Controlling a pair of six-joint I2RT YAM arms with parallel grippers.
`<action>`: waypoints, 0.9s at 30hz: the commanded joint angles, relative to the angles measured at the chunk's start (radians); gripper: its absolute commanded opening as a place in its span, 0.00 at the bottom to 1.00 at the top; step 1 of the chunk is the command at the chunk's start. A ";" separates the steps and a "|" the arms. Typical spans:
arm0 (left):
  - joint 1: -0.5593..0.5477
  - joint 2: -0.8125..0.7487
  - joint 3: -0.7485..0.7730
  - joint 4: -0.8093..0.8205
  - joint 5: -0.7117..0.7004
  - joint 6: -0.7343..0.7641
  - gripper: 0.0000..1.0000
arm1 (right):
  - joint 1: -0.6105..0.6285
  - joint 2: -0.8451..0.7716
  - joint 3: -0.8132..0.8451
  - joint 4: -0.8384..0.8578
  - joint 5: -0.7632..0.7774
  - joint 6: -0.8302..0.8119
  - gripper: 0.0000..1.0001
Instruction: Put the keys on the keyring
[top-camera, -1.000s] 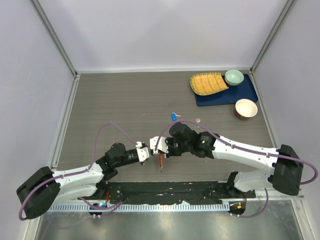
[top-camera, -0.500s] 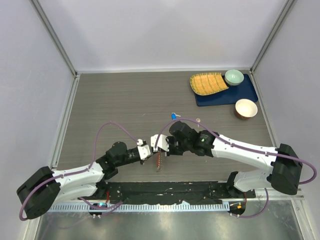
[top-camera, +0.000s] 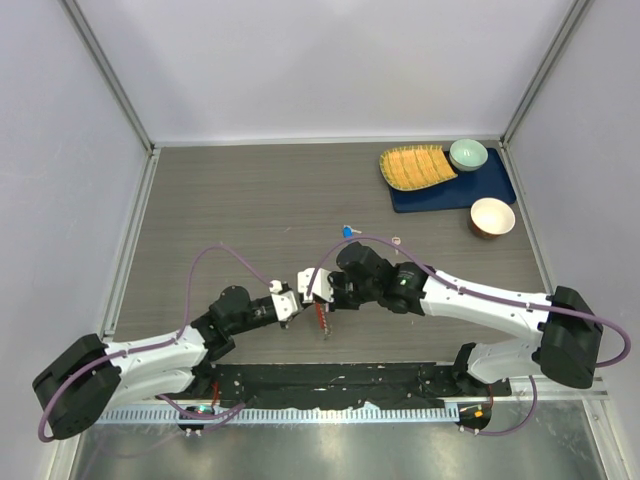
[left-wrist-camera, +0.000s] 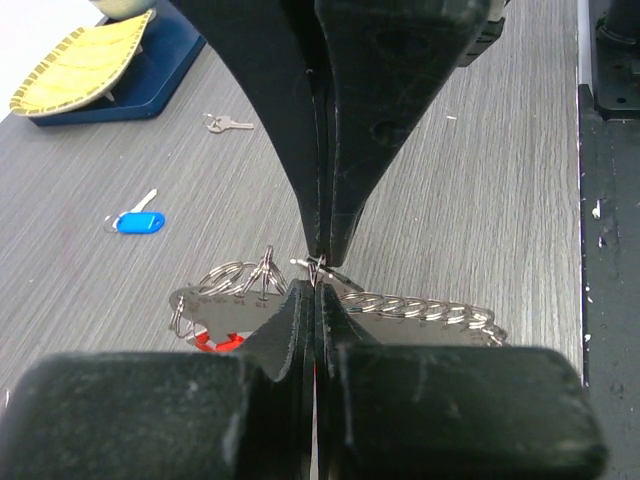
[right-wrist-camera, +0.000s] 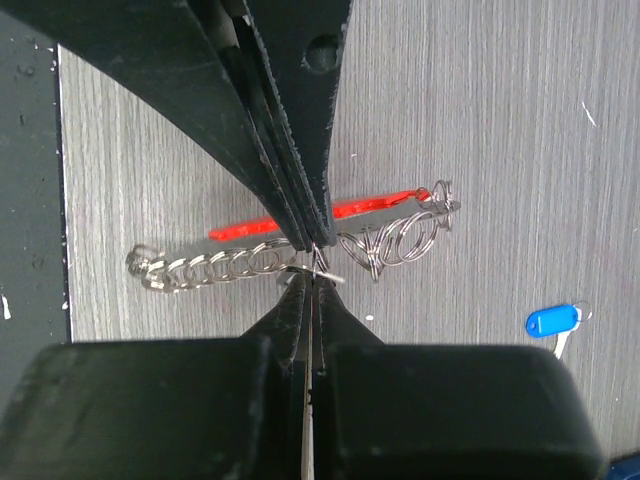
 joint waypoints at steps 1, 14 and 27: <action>-0.019 0.015 0.003 0.075 0.032 0.037 0.00 | 0.031 0.018 0.002 0.114 -0.008 -0.008 0.01; -0.018 0.035 -0.004 0.090 -0.023 0.035 0.00 | 0.017 -0.019 -0.013 0.065 0.070 -0.006 0.01; -0.018 0.072 -0.009 0.121 -0.046 0.031 0.00 | 0.014 -0.019 -0.015 0.016 0.085 -0.020 0.01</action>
